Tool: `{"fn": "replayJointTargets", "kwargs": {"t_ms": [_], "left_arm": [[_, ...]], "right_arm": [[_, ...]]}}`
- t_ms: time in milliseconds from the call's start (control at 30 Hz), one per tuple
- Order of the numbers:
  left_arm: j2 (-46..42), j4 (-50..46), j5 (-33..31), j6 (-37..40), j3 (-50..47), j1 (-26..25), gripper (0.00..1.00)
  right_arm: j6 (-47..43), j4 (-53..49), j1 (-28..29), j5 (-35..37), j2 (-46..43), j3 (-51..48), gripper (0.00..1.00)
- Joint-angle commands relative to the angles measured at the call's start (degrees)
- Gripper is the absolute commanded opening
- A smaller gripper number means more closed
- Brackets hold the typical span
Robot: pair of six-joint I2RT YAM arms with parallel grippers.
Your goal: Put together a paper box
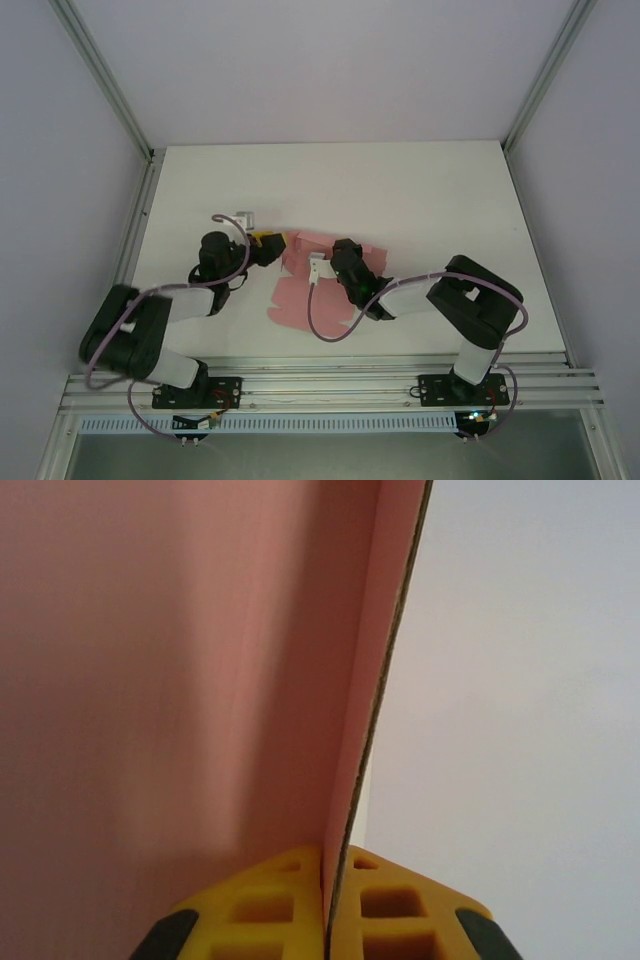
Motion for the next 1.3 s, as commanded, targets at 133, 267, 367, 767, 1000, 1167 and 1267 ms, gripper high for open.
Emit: {"fn": "replayJointTargets", "kwargs": {"t_ms": [133,267,367,767,1000,1167,1267], "left_arm": [[-3.6,-32.3,-17.5,-4.1,8.4,4.0,0.61],[4.8,-27.3,-7.4,-0.1,9.1,4.3,0.53],[10.5,-22.5,2.2,2.1,10.3,4.2,0.46],[25.0,18.3,30.1,-4.6,5.9,2.8,0.42],[23.7,12.1,26.7,-0.3,6.4,1.5,0.54],[15.1,-8.6,20.2,10.2,9.0,-1.4,0.62],[14.7,-6.9,21.9,9.9,8.0,-1.4,0.61]], "right_arm": [[-6.5,-7.3,-1.7,-2.8,0.6,-0.4,0.0],[-7.6,-3.3,-2.5,-3.6,1.4,-0.3,0.0],[-7.3,-3.0,-2.6,-4.4,1.3,0.3,0.0],[-5.3,-6.9,-3.0,-5.0,1.4,1.5,0.0],[-4.2,-8.6,-3.0,-5.1,0.6,1.7,0.0],[-4.2,-8.6,-3.0,-5.2,1.0,2.0,0.0],[-4.2,-8.6,-3.0,-5.3,1.2,2.2,0.0]]}}
